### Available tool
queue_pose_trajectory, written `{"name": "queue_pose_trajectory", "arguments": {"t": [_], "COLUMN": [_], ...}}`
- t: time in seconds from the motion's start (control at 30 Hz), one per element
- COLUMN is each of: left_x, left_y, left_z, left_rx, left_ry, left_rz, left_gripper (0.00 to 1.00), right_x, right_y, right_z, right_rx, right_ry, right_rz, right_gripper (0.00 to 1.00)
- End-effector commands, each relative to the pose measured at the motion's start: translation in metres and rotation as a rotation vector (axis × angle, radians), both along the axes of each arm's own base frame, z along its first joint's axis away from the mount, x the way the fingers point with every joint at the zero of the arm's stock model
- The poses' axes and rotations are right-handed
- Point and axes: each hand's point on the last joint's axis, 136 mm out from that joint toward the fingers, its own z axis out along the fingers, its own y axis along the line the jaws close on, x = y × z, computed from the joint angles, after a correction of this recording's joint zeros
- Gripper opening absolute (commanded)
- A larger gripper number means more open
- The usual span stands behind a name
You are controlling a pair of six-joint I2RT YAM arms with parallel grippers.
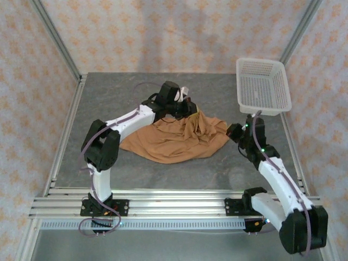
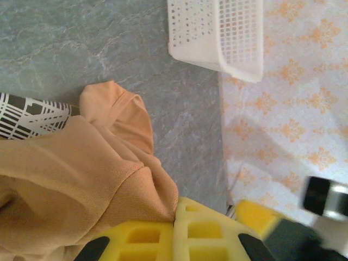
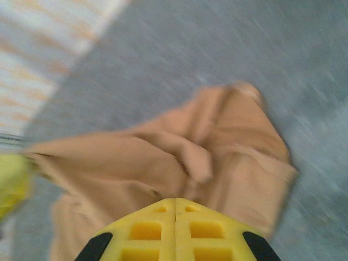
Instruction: Fold the inside-out t-shirt
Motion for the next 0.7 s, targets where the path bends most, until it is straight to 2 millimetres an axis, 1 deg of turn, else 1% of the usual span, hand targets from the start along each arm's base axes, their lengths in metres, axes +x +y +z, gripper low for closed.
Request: {"name": "queue_pose_trajectory", "arguments": {"t": [0.0, 0.07, 0.17, 0.23, 0.3, 0.37, 0.4, 0.6, 0.63, 0.67], "left_x": [0.006, 0.007, 0.010, 0.011, 0.011, 0.010, 0.010, 0.008, 0.007, 0.007], "left_y": [-0.018, -0.021, -0.024, -0.024, -0.024, -0.023, -0.023, -0.020, -0.020, -0.020], "left_z": [-0.001, -0.003, -0.003, -0.003, -0.003, -0.003, -0.003, -0.002, -0.002, -0.002], "left_rx": [-0.060, -0.058, -0.065, -0.059, -0.052, -0.045, -0.040, -0.021, -0.018, -0.017], "left_ry": [-0.005, 0.002, 0.007, 0.010, 0.010, 0.010, 0.011, 0.007, 0.008, 0.008], "left_rz": [0.002, 0.001, 0.004, 0.004, 0.000, -0.002, -0.002, -0.008, -0.009, -0.008], "left_gripper": [0.00, 0.00, 0.00, 0.00, 0.00, 0.00, 0.00, 0.00, 0.00, 0.00], "right_x": [0.003, 0.007, 0.013, 0.016, 0.020, 0.028, 0.034, 0.064, 0.069, 0.073], "right_y": [0.012, 0.028, 0.048, 0.066, 0.080, 0.085, 0.086, 0.092, 0.092, 0.091], "right_z": [-0.008, 0.000, 0.012, 0.017, 0.016, 0.012, 0.004, -0.023, -0.026, -0.028], "right_rx": [0.047, 0.093, 0.109, 0.103, 0.069, 0.030, 0.019, -0.045, -0.057, -0.066], "right_ry": [0.015, -0.004, -0.044, -0.065, -0.066, -0.065, -0.051, 0.014, 0.019, 0.024], "right_rz": [0.051, 0.114, 0.188, 0.244, 0.282, 0.290, 0.293, 0.303, 0.297, 0.285], "right_gripper": [0.00, 0.10, 0.33, 0.48, 0.55, 0.57, 0.57, 0.56, 0.50, 0.36]}}
